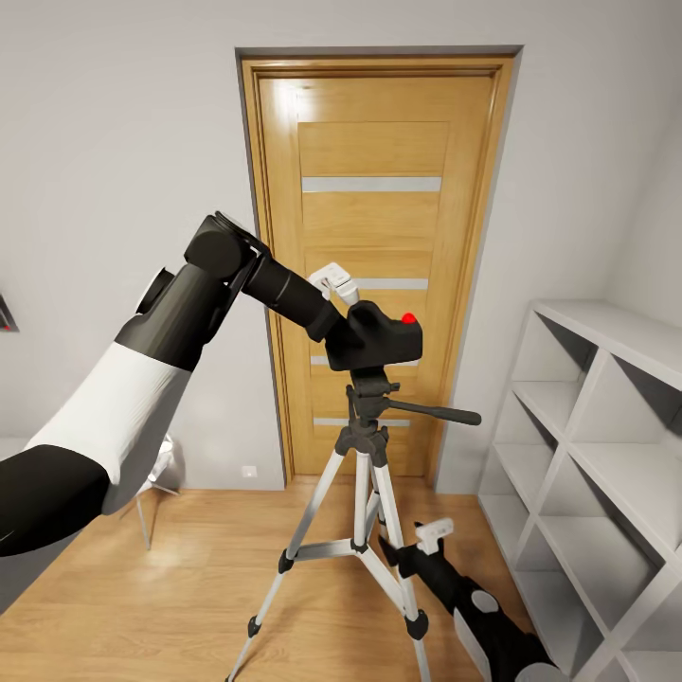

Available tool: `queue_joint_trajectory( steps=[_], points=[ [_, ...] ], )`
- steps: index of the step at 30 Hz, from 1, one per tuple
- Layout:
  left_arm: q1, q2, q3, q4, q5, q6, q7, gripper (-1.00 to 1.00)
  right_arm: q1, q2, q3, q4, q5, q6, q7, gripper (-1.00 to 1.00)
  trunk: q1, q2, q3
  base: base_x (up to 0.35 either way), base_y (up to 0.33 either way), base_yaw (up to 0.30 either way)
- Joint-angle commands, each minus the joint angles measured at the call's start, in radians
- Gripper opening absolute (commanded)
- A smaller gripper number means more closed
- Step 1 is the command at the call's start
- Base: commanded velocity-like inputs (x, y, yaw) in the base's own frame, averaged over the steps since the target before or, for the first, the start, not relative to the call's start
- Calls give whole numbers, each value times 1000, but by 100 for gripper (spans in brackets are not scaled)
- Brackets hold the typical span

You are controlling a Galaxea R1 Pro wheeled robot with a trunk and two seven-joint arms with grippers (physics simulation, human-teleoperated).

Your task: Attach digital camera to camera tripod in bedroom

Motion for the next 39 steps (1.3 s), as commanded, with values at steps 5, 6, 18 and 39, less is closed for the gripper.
queue_joint_trajectory(
  steps=[5, 6, 18, 39],
  points=[
    [-1, 0, 1, -1, -11, 10, -9, -100, -1, 1, 18, 0, 8, -4, 3, 100, 1, -2, -2, 0, 0, 0],
    [-1, 0, 1, -1, -11, 10, -9, -100, -1, 1, 22, 0, 8, -4, 3, 100, 1, -2, -2, 0, 0, 0],
    [-1, 0, 0, -1, -11, 10, -9, -100, 0, 1, 50, 1, 8, -8, 3, -100, 1, -2, -2, 0, 0, 0],
    [-1, 14, -1, -1, -11, 10, -9, -100, 0, 1, 54, 2, 8, -14, 3, -100, 1, -2, -2, 0, 0, 0]
  ],
)
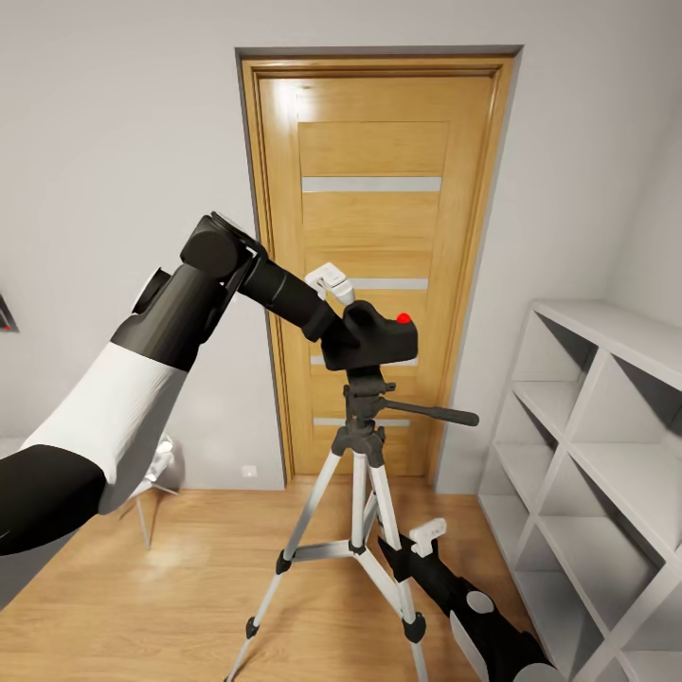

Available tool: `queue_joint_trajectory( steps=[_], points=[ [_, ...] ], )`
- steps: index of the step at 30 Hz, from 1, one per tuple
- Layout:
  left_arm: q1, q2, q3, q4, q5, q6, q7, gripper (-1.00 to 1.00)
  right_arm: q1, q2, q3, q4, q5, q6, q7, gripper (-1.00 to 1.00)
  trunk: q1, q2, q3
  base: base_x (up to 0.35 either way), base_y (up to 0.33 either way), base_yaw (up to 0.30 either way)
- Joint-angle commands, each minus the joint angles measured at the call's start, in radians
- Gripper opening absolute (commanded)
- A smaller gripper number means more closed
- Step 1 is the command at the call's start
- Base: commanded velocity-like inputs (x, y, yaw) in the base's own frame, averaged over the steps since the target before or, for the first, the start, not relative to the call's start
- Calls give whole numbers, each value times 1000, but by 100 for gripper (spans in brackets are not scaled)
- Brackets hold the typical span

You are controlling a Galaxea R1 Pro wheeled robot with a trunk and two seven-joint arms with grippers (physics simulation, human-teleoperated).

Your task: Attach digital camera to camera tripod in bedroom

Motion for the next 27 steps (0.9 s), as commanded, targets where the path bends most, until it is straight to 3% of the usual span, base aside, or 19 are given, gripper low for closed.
queue_joint_trajectory(
  steps=[1, 27],
  points=[
    [-1, 0, 0, -1, -10, 10, -9, -100, -1, 0, -1, 0, 7, -5, 0, -100, 1, -2, -2, 0, 0, 0],
    [0, 11, -1, -1, -10, 10, -9, -100, -1, 0, 0, 0, 7, -6, 1, -100, 1, -2, -2, 0, 0, 0]
  ],
)
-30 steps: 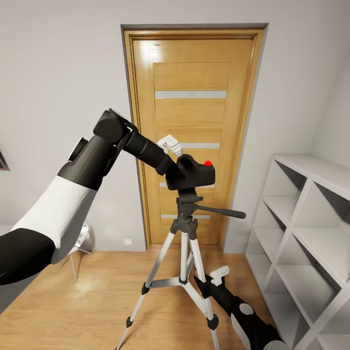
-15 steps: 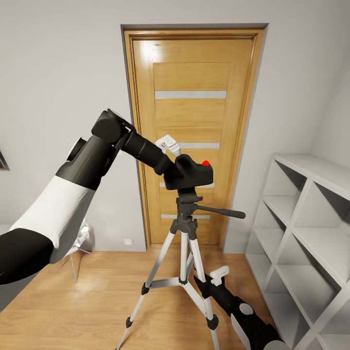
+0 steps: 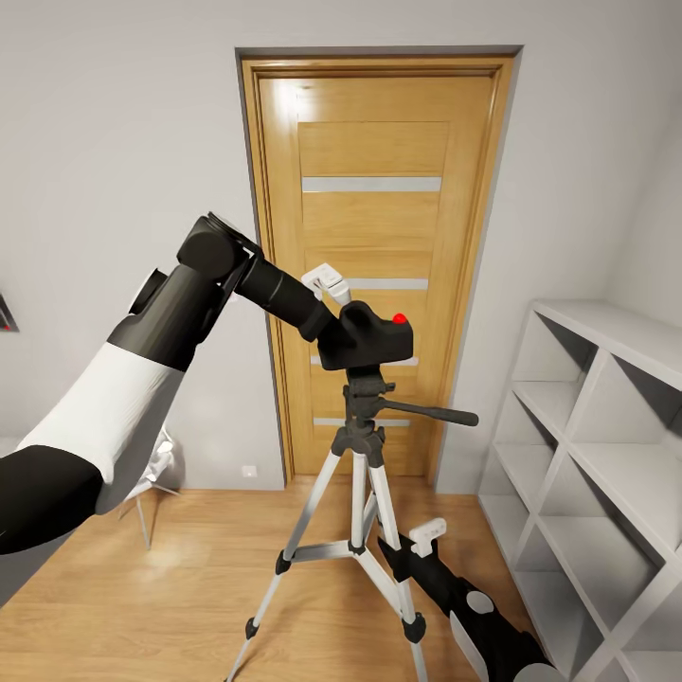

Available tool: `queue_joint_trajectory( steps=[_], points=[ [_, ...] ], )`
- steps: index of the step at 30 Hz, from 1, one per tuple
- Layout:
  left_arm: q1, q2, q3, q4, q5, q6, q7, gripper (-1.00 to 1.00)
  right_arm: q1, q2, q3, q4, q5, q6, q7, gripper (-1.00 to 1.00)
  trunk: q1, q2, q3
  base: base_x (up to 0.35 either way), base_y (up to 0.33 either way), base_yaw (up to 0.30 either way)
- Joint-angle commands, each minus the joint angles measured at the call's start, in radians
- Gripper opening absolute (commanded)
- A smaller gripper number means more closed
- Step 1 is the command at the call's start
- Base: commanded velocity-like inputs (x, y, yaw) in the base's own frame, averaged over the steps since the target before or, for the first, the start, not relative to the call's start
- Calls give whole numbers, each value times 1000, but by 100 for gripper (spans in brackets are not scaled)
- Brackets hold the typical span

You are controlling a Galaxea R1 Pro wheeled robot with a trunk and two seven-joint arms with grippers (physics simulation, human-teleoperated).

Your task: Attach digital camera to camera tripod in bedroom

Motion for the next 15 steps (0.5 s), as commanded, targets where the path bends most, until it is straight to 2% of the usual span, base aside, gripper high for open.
queue_joint_trajectory(
  steps=[1, 15],
  points=[
    [-1, 0, -2, -1, -11, 10, -10, -100, -1, 0, -1, 0, 7, -6, 0, -100, 1, -2, -2, 0, 0, 0],
    [-1, 0, -5, 1, -11, 10, -10, -100, -1, 0, -1, 0, 7, -6, -1, -100, 1, -2, -2, 0, 0, 0]
  ],
)
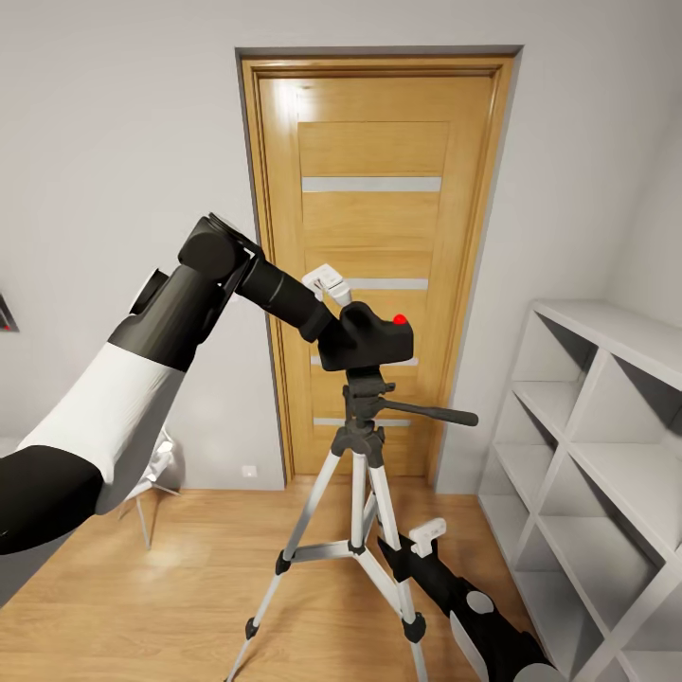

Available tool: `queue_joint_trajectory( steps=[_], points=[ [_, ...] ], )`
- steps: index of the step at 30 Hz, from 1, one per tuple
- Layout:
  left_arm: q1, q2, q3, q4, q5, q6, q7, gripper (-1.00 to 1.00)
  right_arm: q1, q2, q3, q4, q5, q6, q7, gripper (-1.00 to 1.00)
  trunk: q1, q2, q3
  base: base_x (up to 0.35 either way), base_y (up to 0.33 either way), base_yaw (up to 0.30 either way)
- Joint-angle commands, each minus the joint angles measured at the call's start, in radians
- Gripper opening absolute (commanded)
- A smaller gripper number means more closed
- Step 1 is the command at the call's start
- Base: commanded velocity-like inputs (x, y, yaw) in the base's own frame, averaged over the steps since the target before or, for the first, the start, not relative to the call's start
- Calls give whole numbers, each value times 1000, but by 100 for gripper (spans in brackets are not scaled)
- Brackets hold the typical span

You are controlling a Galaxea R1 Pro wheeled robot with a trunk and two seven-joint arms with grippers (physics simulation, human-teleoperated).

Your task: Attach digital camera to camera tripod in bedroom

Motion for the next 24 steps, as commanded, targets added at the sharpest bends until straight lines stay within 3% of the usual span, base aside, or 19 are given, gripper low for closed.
queue_joint_trajectory(
  steps=[1, 24],
  points=[
    [-1, 1, -1, -1, -11, 10, -10, -100, -1, 0, 0, 0, 2, -4, -1, -100, 1, -2, -2, 0, 0, 0],
    [-1, -1, 2, 1, -11, 10, -10, -100, -1, 0, 1, 0, 3, -5, -1, -100, 1, -2, -2, 0, 0, 0]
  ],
)
